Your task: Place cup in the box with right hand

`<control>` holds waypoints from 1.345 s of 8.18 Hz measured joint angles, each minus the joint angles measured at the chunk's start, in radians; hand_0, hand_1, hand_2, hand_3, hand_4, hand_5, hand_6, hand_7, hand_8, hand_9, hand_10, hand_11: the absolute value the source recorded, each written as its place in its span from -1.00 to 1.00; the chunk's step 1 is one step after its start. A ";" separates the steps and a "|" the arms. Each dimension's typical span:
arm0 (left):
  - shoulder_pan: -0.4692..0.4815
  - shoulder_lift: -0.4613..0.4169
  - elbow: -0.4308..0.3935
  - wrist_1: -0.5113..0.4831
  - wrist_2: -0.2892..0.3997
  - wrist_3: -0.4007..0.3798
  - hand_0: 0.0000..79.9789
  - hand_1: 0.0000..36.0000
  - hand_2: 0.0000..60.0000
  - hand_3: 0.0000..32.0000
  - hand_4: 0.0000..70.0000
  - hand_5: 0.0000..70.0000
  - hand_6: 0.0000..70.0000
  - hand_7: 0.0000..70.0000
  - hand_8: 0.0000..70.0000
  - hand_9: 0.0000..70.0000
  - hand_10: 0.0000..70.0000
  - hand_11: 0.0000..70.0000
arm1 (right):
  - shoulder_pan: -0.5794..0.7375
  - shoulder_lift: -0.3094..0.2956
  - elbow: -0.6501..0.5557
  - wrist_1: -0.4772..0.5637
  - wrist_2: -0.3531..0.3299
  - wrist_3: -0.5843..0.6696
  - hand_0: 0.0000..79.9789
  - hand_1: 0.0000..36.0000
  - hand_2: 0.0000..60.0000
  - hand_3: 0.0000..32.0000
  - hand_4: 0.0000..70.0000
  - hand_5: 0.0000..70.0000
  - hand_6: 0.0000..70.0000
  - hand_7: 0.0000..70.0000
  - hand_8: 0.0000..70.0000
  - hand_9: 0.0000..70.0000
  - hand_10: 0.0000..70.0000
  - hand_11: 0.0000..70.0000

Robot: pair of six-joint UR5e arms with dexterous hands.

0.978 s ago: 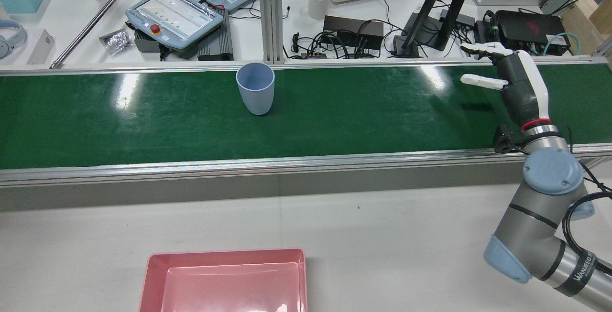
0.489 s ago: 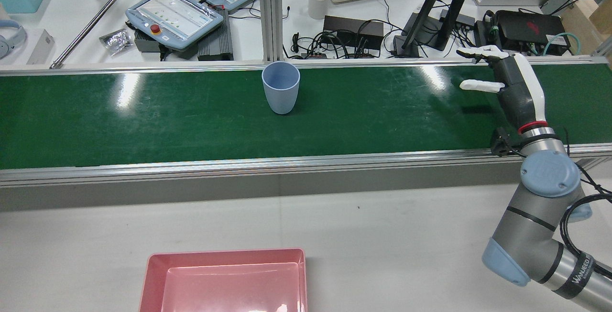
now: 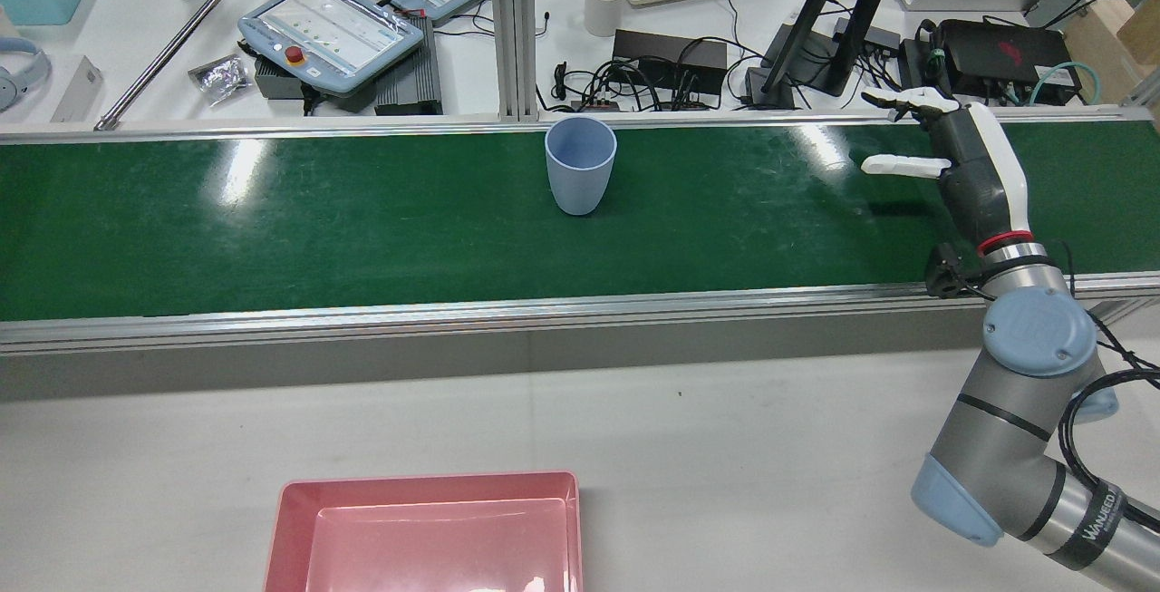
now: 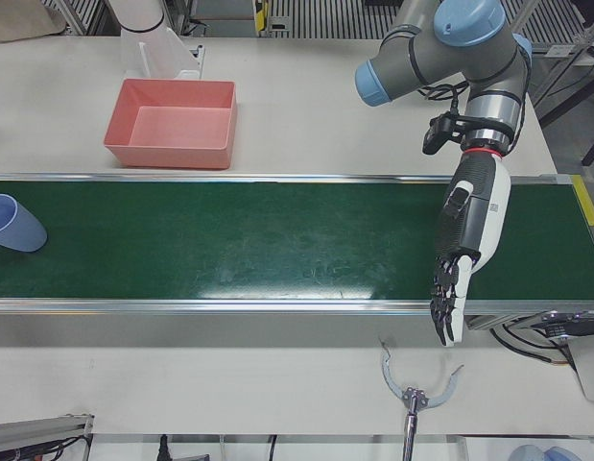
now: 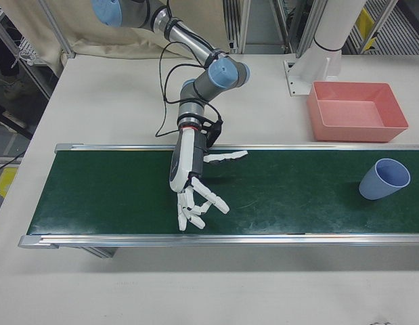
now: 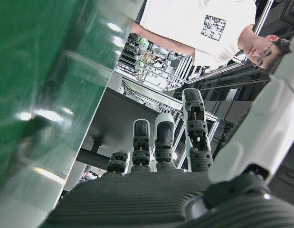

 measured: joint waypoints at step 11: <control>0.001 0.000 0.000 0.000 0.000 0.000 -1.00 -1.00 -1.00 -1.00 -1.00 -1.00 -1.00 -1.00 -1.00 -1.00 -1.00 -1.00 | -0.033 0.001 0.011 -0.002 0.000 0.000 0.11 -0.88 -1.00 -1.00 -0.06 -0.93 -0.58 0.96 -0.66 -0.18 -0.85 -0.77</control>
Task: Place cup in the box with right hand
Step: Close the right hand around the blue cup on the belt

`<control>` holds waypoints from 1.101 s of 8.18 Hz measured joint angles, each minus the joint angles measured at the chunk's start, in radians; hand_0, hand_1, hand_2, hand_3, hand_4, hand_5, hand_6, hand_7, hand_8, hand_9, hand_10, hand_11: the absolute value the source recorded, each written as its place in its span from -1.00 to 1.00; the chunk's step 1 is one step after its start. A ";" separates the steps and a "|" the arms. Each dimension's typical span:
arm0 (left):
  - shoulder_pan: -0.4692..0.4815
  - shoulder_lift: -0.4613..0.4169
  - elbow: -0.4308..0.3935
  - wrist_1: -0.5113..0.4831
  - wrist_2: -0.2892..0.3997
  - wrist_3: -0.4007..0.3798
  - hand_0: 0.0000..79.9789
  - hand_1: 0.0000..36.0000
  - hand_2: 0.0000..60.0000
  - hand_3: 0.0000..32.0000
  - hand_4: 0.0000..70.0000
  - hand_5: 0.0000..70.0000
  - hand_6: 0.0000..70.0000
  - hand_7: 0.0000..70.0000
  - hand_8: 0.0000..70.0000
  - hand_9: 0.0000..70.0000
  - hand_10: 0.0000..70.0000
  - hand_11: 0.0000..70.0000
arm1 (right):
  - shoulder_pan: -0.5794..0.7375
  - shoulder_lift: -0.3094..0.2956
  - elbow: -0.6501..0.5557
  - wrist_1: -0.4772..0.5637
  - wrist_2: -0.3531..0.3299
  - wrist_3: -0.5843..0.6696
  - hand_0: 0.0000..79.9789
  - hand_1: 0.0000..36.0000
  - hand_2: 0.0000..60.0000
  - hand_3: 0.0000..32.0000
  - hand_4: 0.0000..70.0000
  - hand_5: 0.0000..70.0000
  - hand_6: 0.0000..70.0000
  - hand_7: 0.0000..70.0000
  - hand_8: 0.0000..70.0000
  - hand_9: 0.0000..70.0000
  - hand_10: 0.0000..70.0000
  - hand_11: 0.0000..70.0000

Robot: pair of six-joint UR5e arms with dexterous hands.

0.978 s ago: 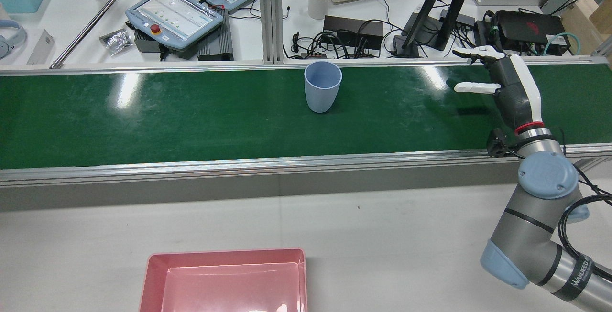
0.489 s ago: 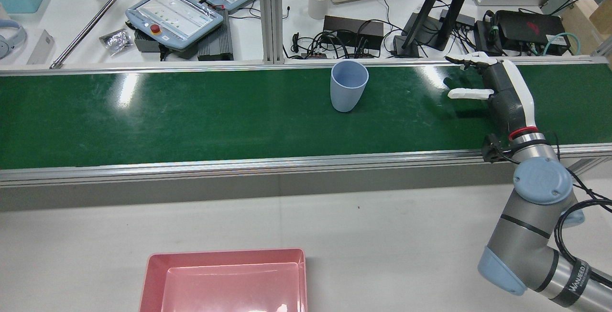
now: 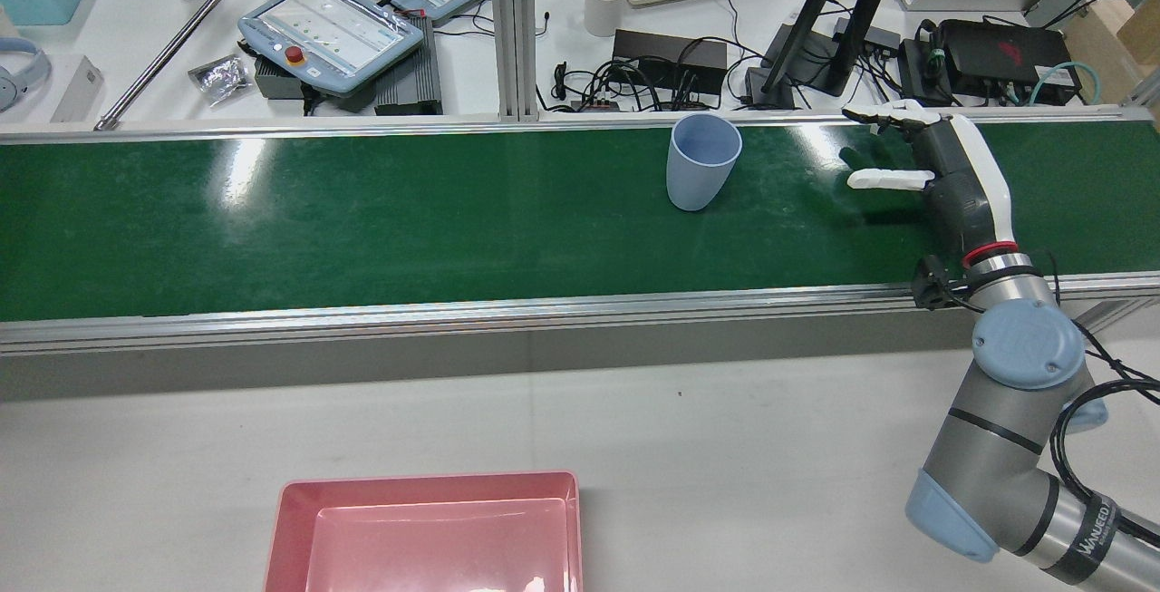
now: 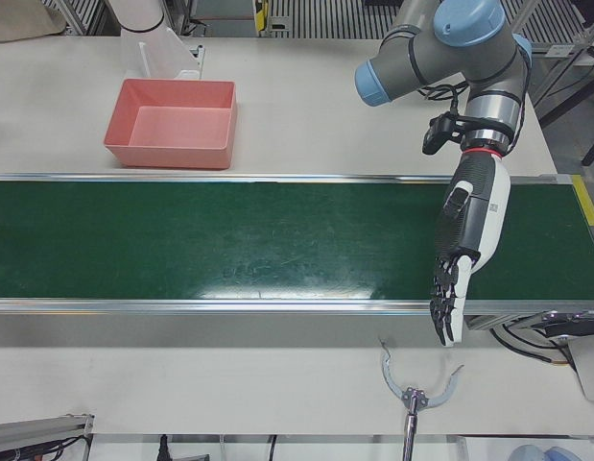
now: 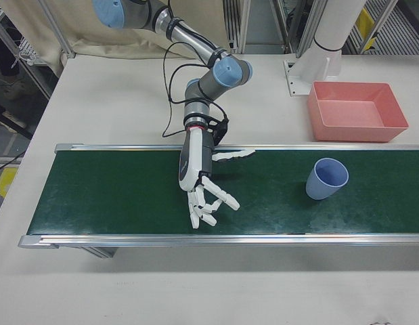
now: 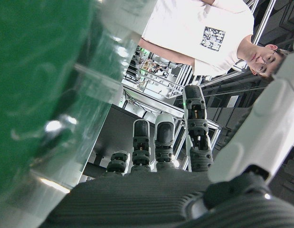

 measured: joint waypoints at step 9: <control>0.000 0.000 0.000 0.000 0.000 0.000 -1.00 -1.00 -1.00 -1.00 -1.00 -1.00 -1.00 -1.00 -1.00 -1.00 -1.00 -1.00 | -0.006 -0.003 0.001 0.000 0.000 -0.002 0.11 -0.88 -1.00 -1.00 0.02 -0.94 -0.57 0.99 -0.66 -0.17 -0.84 -0.76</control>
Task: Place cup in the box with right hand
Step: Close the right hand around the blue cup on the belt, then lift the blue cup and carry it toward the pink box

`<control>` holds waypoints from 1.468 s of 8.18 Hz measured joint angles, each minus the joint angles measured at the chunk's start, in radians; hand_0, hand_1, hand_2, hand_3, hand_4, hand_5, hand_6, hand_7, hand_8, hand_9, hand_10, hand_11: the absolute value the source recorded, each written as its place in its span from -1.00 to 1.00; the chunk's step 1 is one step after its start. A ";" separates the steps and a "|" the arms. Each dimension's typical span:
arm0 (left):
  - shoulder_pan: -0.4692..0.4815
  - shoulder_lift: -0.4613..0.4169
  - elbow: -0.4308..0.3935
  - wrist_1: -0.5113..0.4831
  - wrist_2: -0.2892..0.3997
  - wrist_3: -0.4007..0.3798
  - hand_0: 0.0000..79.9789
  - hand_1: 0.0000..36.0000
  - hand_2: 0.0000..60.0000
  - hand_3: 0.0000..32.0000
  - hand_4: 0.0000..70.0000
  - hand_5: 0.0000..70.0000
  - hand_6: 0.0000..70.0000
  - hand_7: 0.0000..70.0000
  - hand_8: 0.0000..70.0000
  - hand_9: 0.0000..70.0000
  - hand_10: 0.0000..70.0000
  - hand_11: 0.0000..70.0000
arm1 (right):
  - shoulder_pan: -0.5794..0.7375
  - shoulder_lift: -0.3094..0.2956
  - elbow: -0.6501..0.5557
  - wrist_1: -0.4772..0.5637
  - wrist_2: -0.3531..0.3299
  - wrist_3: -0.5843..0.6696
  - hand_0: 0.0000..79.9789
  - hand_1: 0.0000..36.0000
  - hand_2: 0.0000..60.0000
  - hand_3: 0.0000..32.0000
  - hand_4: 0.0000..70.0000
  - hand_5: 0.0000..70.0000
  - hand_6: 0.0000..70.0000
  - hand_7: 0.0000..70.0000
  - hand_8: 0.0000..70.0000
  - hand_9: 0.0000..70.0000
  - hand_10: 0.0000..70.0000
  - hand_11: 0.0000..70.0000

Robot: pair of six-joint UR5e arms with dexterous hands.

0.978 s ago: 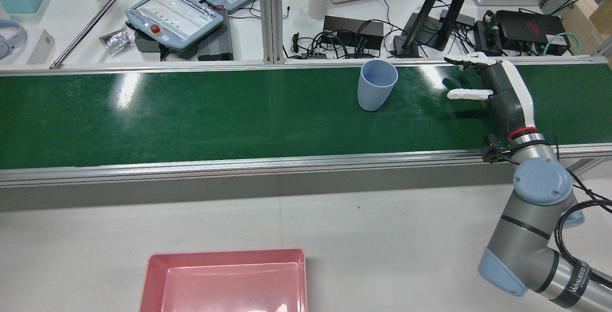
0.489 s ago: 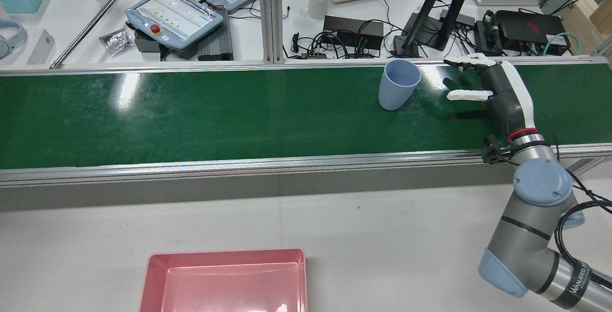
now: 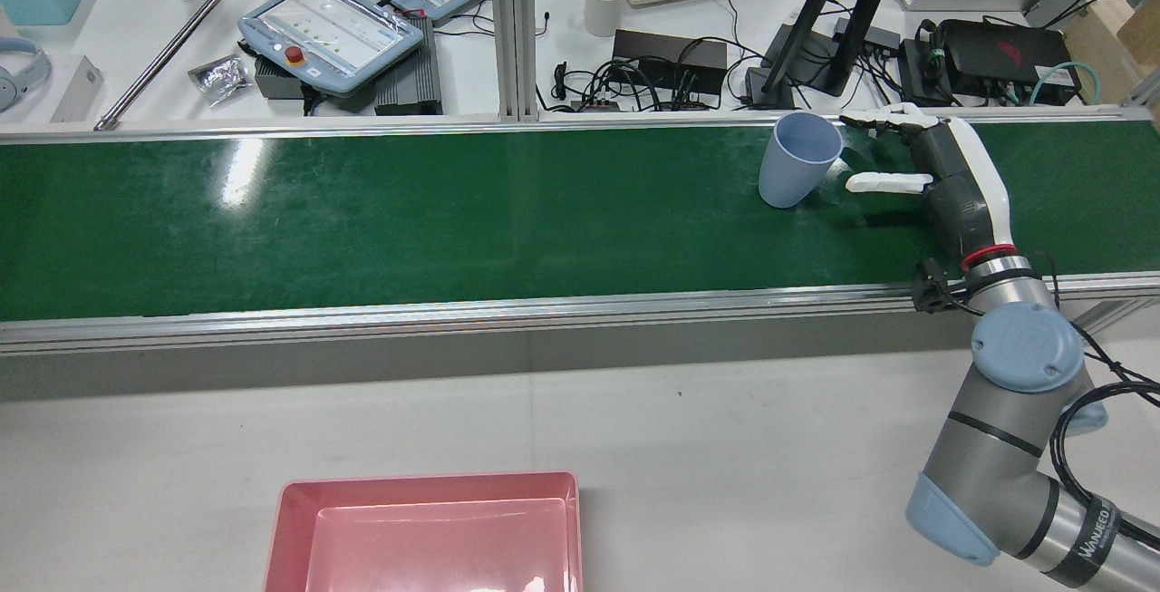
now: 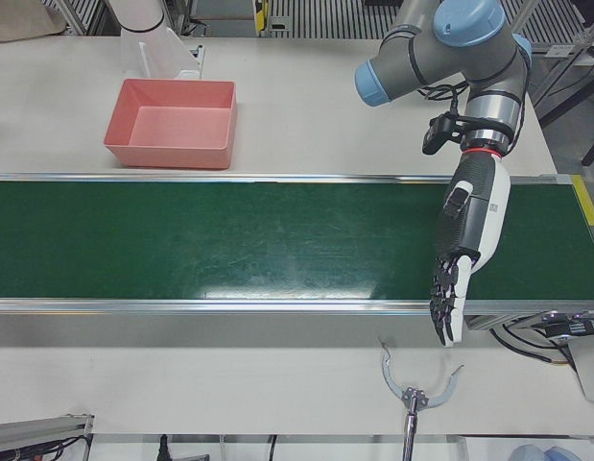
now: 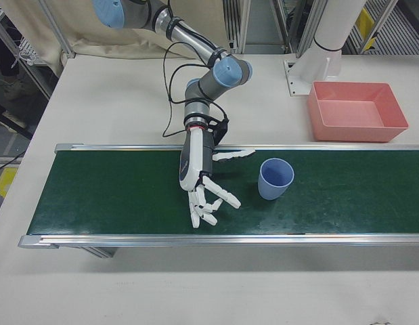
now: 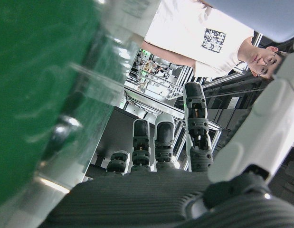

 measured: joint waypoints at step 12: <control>-0.001 0.000 0.000 0.000 0.000 0.000 -1.00 -1.00 -1.00 -1.00 -1.00 -1.00 -1.00 -1.00 -1.00 -1.00 -1.00 -1.00 | 0.033 -0.007 0.004 -0.009 0.000 -0.008 0.18 0.09 0.98 -1.00 1.00 -0.97 -0.49 1.00 -0.50 0.07 -0.69 -0.57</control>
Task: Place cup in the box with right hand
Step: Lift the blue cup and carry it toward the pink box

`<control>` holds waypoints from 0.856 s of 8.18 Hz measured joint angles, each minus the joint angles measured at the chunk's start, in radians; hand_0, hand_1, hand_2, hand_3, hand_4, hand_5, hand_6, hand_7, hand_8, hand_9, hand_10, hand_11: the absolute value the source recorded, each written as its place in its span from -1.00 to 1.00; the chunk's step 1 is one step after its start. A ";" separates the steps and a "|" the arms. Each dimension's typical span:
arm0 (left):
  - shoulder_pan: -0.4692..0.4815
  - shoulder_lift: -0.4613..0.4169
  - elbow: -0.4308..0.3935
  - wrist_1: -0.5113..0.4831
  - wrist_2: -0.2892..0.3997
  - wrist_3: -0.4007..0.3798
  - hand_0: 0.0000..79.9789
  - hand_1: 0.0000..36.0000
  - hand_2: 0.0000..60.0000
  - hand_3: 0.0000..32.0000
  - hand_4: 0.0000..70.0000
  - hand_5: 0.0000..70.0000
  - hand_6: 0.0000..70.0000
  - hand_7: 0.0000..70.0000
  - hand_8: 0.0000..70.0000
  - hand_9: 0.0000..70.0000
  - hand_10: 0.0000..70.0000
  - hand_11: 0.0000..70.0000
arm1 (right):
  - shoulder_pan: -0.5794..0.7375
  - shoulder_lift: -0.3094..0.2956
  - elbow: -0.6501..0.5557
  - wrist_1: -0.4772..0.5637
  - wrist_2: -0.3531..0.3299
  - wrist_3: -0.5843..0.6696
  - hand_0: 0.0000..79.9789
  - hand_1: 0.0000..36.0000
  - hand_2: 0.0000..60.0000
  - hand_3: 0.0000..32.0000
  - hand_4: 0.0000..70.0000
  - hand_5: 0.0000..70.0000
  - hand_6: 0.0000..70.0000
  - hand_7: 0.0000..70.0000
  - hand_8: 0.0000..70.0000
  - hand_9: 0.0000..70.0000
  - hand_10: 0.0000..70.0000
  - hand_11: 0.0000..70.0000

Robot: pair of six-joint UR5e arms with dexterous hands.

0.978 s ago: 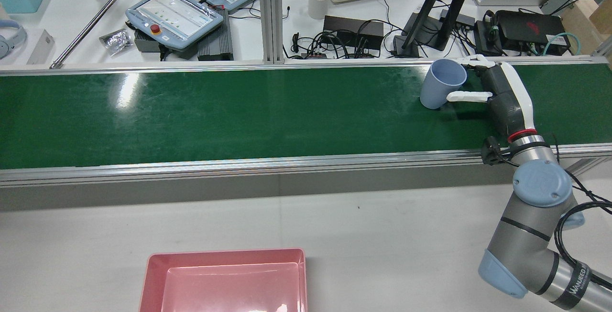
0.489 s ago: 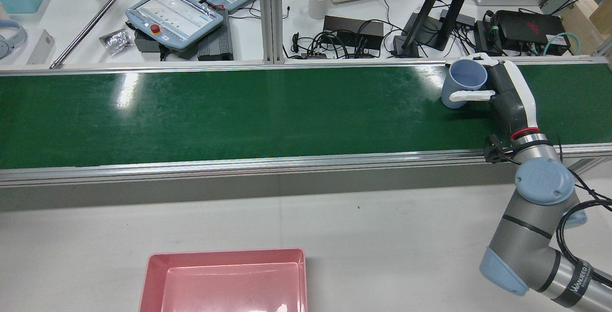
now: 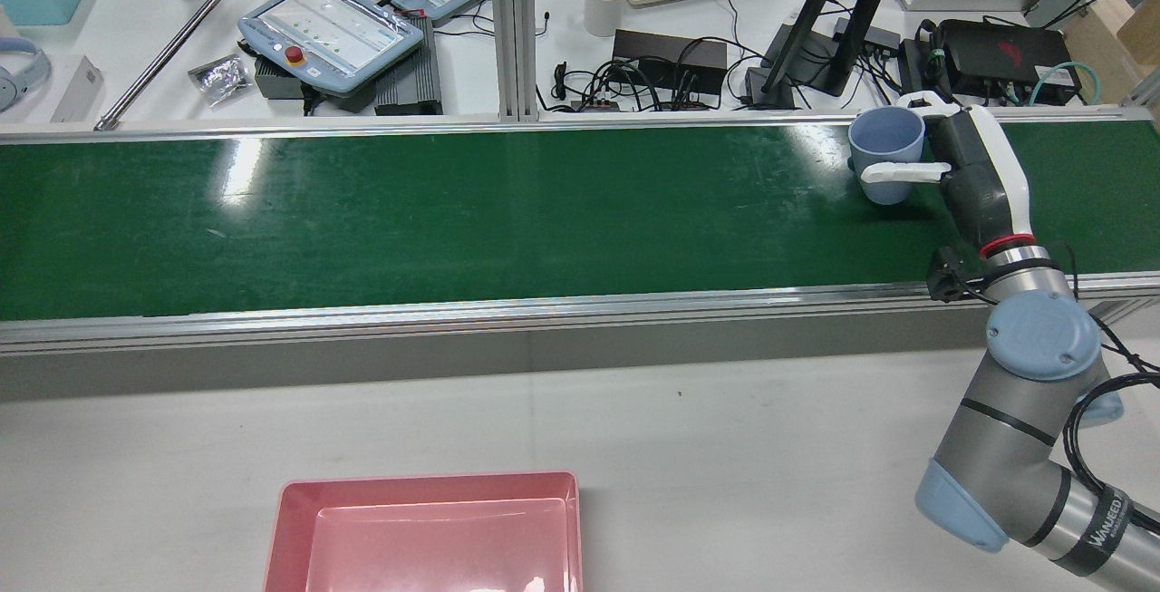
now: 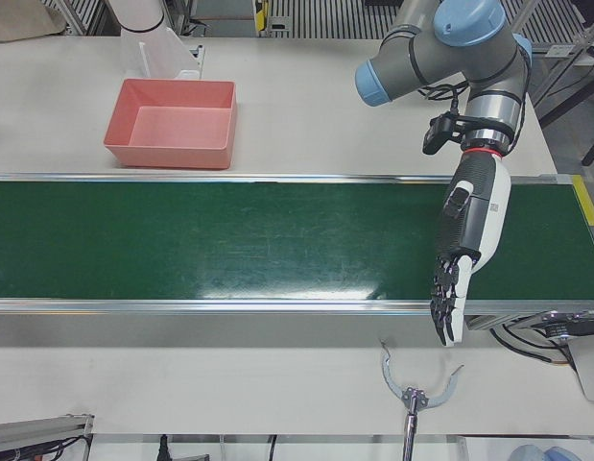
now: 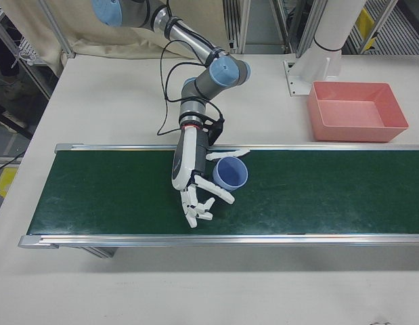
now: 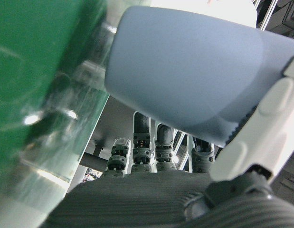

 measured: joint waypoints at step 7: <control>0.001 0.000 0.000 0.000 0.000 0.000 -1.00 -1.00 -1.00 -1.00 -1.00 -1.00 -1.00 -1.00 -1.00 -1.00 -1.00 -1.00 | -0.072 -0.013 0.405 -0.102 -0.001 -0.149 0.18 -0.05 0.78 -1.00 1.00 -0.93 -0.33 1.00 -0.20 0.50 -0.50 -0.30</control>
